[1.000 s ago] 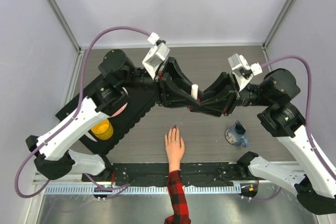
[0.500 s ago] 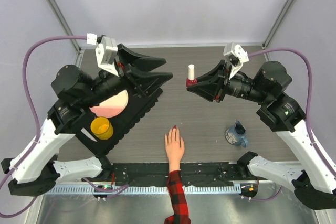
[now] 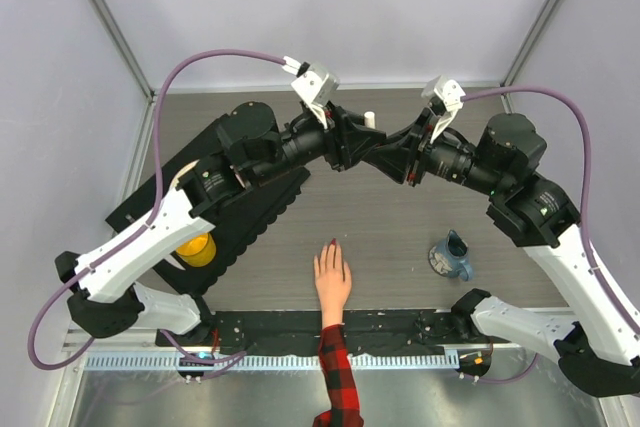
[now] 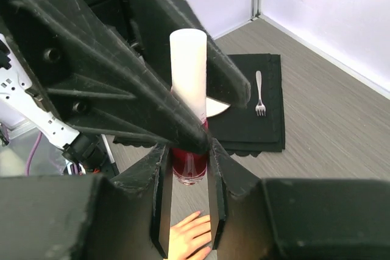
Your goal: Paint the nails
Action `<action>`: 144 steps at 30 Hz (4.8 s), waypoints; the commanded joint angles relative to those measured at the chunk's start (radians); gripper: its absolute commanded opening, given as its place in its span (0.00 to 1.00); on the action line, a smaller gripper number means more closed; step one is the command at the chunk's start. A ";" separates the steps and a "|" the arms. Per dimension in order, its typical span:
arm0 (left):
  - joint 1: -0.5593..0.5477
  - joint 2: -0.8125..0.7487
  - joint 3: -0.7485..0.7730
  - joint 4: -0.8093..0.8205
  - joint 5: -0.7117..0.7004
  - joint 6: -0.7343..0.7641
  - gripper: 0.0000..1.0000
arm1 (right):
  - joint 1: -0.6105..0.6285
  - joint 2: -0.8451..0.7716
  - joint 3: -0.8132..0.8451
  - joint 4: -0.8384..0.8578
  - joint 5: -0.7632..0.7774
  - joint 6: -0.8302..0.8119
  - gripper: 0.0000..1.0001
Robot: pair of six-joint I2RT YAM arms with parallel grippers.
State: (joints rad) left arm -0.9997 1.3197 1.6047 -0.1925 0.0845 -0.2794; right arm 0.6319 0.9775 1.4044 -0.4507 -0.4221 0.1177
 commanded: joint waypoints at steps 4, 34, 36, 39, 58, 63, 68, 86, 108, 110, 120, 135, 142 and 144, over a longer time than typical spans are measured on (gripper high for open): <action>-0.025 0.013 0.081 0.007 -0.005 0.013 0.09 | 0.000 -0.034 0.042 0.037 0.008 -0.018 0.01; 0.039 -0.257 -0.075 0.007 0.108 0.036 0.60 | 0.000 0.000 0.060 0.020 -0.158 -0.033 0.01; 0.039 -0.235 -0.063 -0.004 0.054 0.016 0.59 | 0.000 0.012 0.082 0.000 -0.123 -0.046 0.01; 0.039 -0.199 -0.048 -0.001 0.014 -0.001 0.58 | 0.000 0.030 0.093 -0.020 -0.084 -0.056 0.01; 0.004 -0.030 0.014 0.067 0.021 -0.035 0.42 | 0.000 -0.020 0.038 -0.046 -0.015 -0.069 0.01; 0.003 -0.025 0.004 0.074 0.134 -0.032 0.00 | 0.000 -0.033 0.025 -0.045 -0.043 -0.073 0.01; 0.039 0.009 0.014 0.188 1.078 -0.108 0.00 | 0.000 -0.040 -0.027 -0.010 -0.510 -0.098 0.01; 0.073 -0.198 -0.029 -0.079 0.410 0.066 0.58 | 0.000 -0.031 -0.027 0.028 -0.347 -0.051 0.01; 0.003 -0.025 0.069 -0.056 0.077 0.022 0.46 | 0.002 0.012 0.039 -0.069 -0.053 -0.108 0.01; -0.002 -0.011 0.072 -0.061 0.084 0.022 0.42 | 0.002 0.012 0.042 -0.068 -0.053 -0.107 0.01; 0.015 -0.003 0.113 -0.165 0.666 0.109 0.00 | 0.000 -0.036 0.022 -0.054 -0.214 -0.110 0.01; 0.052 -0.129 -0.009 0.049 0.939 0.015 0.42 | 0.002 -0.077 -0.044 0.072 -0.603 -0.016 0.01; 0.052 -0.204 -0.002 -0.039 0.473 0.051 0.60 | 0.002 -0.060 0.014 -0.083 -0.312 -0.108 0.01; 0.052 -0.206 0.001 -0.042 0.331 0.031 0.60 | 0.002 -0.054 0.024 -0.092 -0.174 -0.112 0.01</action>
State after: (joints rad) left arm -0.9470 1.1530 1.5635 -0.2089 0.7231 -0.2443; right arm 0.6395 0.9154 1.3724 -0.5064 -0.8646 0.0410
